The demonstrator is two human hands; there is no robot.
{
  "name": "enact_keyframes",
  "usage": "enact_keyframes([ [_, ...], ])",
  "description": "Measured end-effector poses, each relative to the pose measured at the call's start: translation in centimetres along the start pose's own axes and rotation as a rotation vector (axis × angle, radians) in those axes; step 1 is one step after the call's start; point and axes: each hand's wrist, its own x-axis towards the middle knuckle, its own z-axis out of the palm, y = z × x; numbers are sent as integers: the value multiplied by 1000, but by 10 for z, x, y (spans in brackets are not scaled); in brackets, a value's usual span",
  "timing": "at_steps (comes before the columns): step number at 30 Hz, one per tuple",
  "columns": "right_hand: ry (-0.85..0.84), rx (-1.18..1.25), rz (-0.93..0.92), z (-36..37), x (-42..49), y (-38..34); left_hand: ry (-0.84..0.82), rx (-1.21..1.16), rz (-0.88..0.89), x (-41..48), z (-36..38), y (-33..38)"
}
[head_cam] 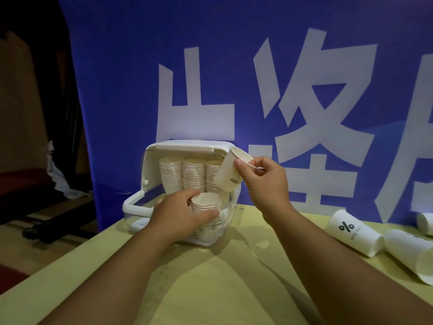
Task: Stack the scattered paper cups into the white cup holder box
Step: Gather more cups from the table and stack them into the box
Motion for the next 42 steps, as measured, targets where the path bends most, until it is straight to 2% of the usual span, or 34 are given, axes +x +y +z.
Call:
enact_keyframes([
  [4,-108,-30,-45,10,-3,-3,-25,53,-5,1,-5,0],
  [10,-301,-261,-66,17,-9,5,-79,127,-17,0,-8,-5],
  [16,-285,-219,-31,20,-12,7,-41,147,2,-3,-9,-1],
  [21,-382,-354,-6,22,-20,28,-47,137,10,-3,-8,-3],
  [34,-335,-284,74,2,-30,31,-50,112,13,-3,-8,-1],
  [36,-309,-312,94,-15,-32,28,24,185,66,-5,-6,7],
  [39,-285,-403,133,-54,-36,24,182,270,293,-9,6,18],
  [42,-270,-499,173,-105,-45,22,179,251,507,-20,31,25],
])
